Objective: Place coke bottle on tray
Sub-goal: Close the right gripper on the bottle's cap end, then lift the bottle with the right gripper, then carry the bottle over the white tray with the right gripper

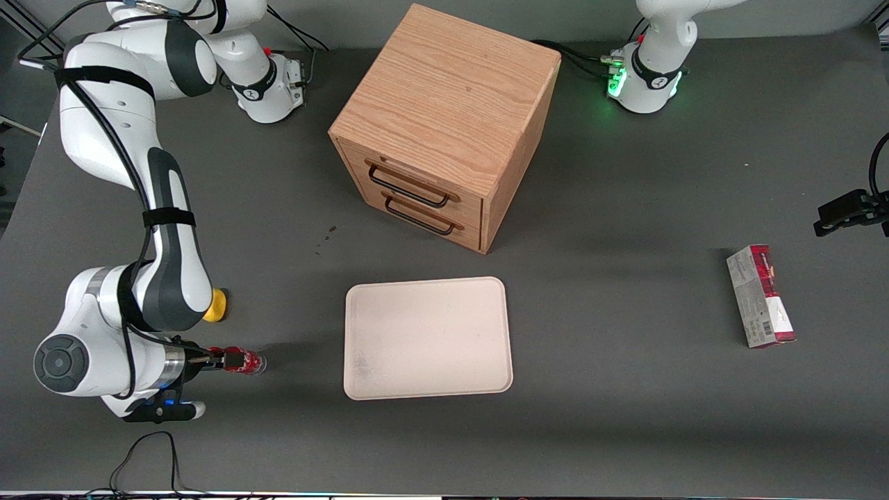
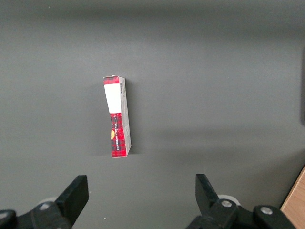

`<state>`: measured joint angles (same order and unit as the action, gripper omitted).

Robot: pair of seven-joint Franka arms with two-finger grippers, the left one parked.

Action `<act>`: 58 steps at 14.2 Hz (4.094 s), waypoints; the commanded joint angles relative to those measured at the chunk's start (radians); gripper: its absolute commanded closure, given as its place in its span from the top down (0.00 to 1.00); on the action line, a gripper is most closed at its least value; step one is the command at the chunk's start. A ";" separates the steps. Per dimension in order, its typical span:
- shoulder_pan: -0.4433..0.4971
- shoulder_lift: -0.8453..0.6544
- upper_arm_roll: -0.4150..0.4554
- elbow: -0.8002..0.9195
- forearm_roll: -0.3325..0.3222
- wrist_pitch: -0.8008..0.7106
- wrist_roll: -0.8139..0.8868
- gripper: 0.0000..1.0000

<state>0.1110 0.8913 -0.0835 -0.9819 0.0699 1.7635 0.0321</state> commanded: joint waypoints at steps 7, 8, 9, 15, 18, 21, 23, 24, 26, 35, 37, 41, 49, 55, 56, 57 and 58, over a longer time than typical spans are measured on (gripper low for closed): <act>0.018 -0.060 -0.007 -0.067 0.011 0.005 0.006 0.89; 0.018 -0.066 -0.007 -0.073 0.005 0.005 0.006 0.85; 0.018 -0.072 -0.007 -0.078 0.004 0.004 0.006 0.71; 0.018 -0.089 -0.007 -0.098 -0.002 -0.001 0.006 0.00; 0.018 -0.089 -0.007 -0.098 -0.002 -0.003 0.006 0.00; 0.018 -0.095 -0.007 -0.096 -0.002 -0.004 0.018 0.00; 0.018 -0.121 -0.007 -0.096 -0.002 -0.034 0.023 0.00; 0.018 -0.146 -0.007 -0.095 -0.002 -0.079 0.023 0.00; 0.019 -0.210 -0.007 -0.095 -0.002 -0.157 0.023 0.00; 0.019 -0.428 -0.007 -0.089 -0.053 -0.450 0.012 0.00; 0.021 -0.434 -0.006 -0.087 -0.055 -0.450 0.015 0.00; 0.021 -0.453 -0.005 -0.086 -0.055 -0.452 0.015 0.00; 0.150 -0.260 -0.001 0.112 -0.048 -0.383 0.276 0.00; 0.187 -0.143 0.117 0.112 -0.045 -0.078 0.627 0.00; 0.185 -0.123 0.143 0.112 -0.047 -0.041 0.646 0.00; 0.187 -0.100 0.152 0.112 -0.048 -0.021 0.652 0.00; 0.196 -0.079 0.154 0.112 -0.048 -0.006 0.652 0.00</act>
<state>0.3043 0.7592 0.0500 -0.9264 0.0328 1.7384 0.6483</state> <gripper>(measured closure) 0.687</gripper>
